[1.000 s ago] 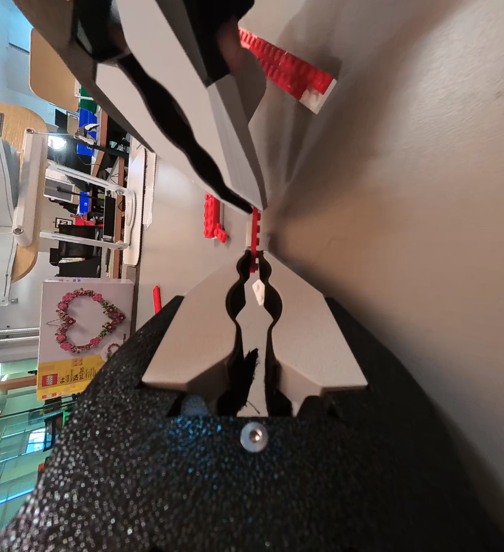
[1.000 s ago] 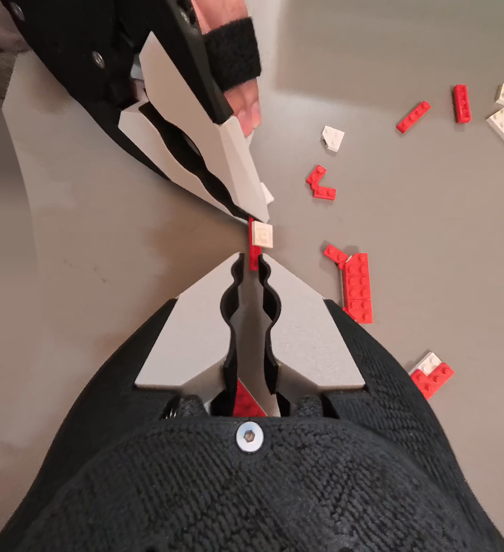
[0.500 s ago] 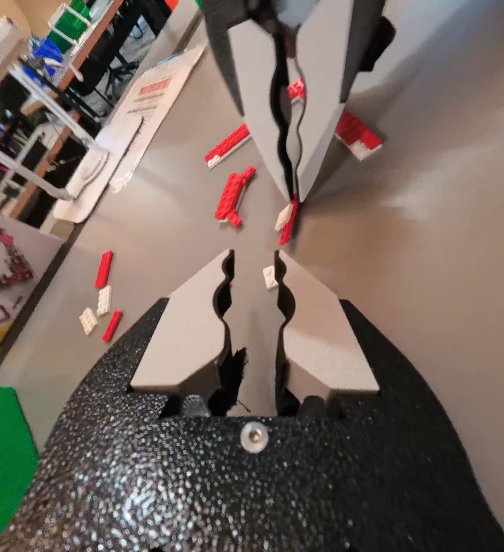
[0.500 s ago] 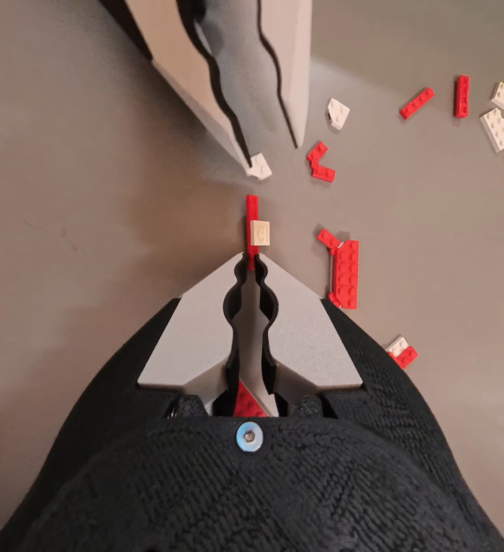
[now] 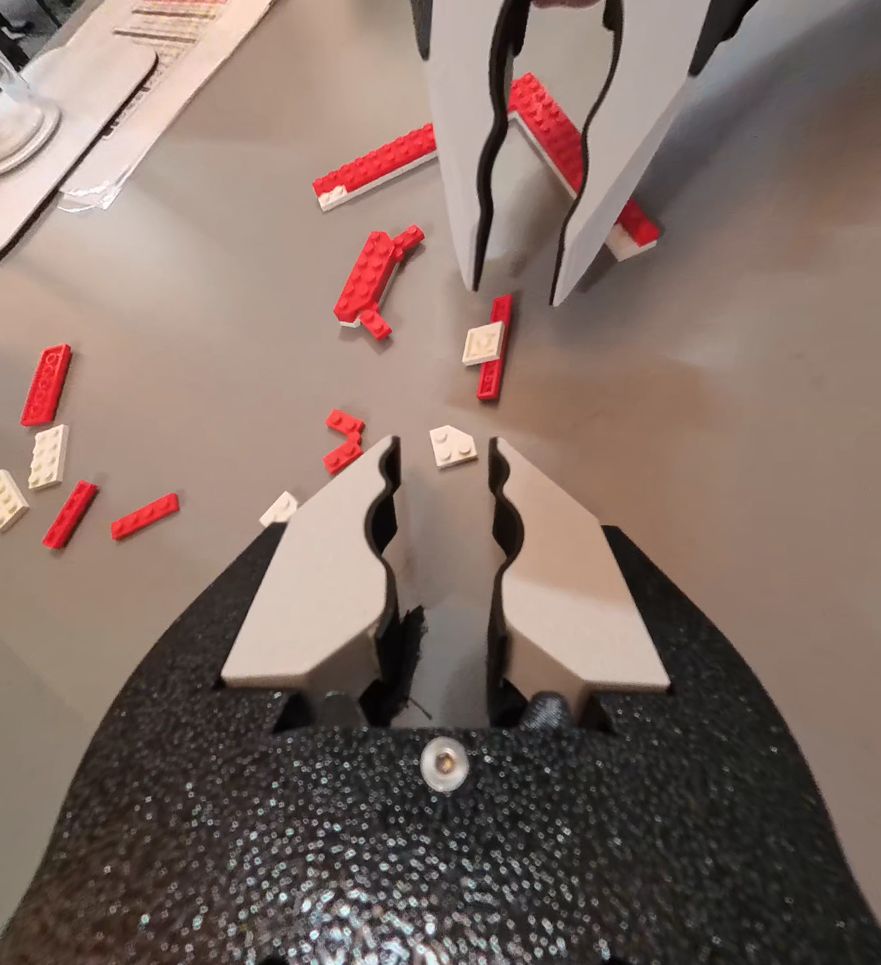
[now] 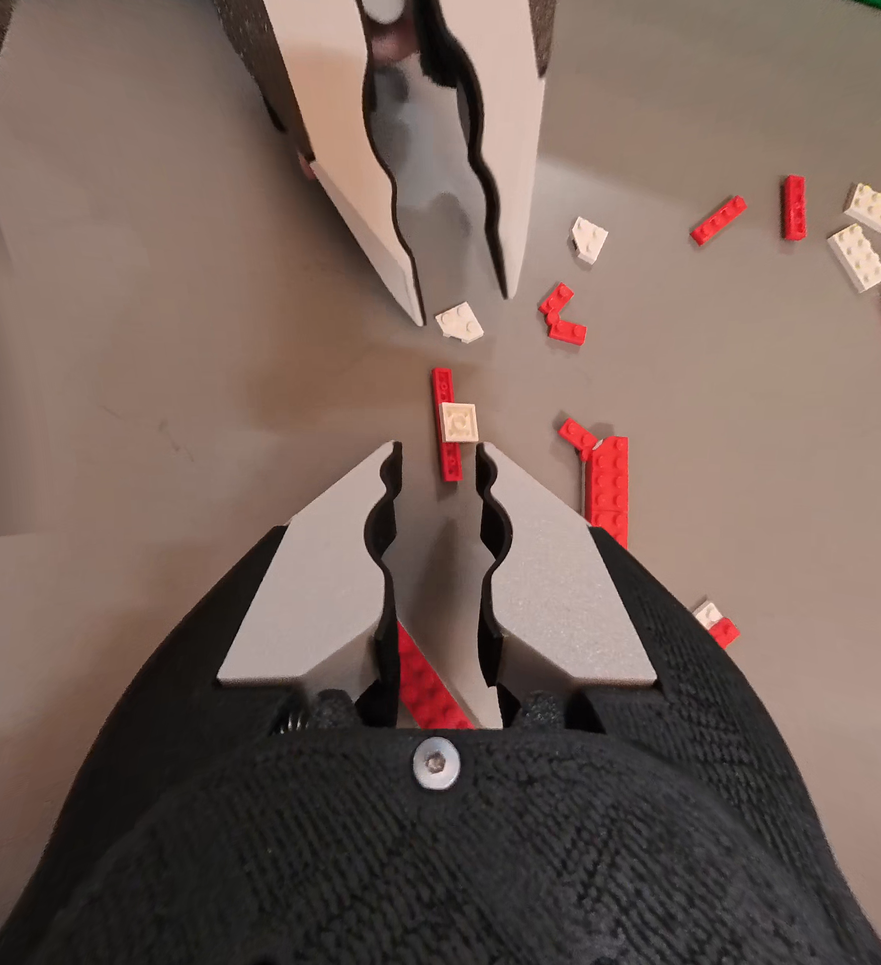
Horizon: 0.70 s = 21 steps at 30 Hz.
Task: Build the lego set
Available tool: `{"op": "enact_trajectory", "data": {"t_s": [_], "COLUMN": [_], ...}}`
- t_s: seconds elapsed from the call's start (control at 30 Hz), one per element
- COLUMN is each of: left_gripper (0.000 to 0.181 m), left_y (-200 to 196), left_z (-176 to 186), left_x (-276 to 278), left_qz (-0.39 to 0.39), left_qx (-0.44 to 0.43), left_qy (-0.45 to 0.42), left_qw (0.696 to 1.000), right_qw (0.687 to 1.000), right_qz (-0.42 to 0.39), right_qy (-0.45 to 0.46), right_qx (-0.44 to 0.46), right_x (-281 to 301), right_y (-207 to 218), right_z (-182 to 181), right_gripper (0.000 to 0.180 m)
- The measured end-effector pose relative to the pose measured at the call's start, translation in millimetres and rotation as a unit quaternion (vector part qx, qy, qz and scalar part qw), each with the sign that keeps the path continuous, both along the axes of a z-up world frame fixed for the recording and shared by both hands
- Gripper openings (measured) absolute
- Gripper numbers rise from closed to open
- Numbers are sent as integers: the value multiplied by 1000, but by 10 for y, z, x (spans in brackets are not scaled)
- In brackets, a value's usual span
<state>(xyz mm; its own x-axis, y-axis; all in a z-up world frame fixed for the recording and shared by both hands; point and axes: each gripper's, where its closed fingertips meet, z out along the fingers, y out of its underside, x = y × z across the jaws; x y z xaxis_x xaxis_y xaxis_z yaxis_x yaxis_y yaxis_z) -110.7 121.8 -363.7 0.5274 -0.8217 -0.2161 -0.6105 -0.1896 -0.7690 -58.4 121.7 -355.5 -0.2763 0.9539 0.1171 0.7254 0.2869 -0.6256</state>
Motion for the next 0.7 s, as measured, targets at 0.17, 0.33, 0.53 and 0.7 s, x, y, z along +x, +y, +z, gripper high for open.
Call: {"op": "enact_trajectory", "data": {"t_s": [0.17, 0.33, 0.53, 0.7], "left_gripper": [24, 19, 14, 14], "left_y": [-9, -11, -22, -14], "left_z": [-26, -49, -69, -33], "left_x": [23, 22, 26, 40], "left_qz": [-1, 7, 14, -1], "left_qx": [-20, -43, -77, -29], "left_qy": [-6, -11, -30, -10], "left_qw": [1000, 999, 997, 1000], "right_qw": [1000, 999, 996, 995], "right_qz": [1, -4, -9, -13], "right_qy": [16, 25, 36, 54], "right_qx": [-13, -41, -83, -80], "right_x": [-31, -59, -76, -92], "right_y": [-21, -45, -72, -38], "right_z": [39, 35, 48, 103], "right_gripper": [26, 25, 25, 24]}}
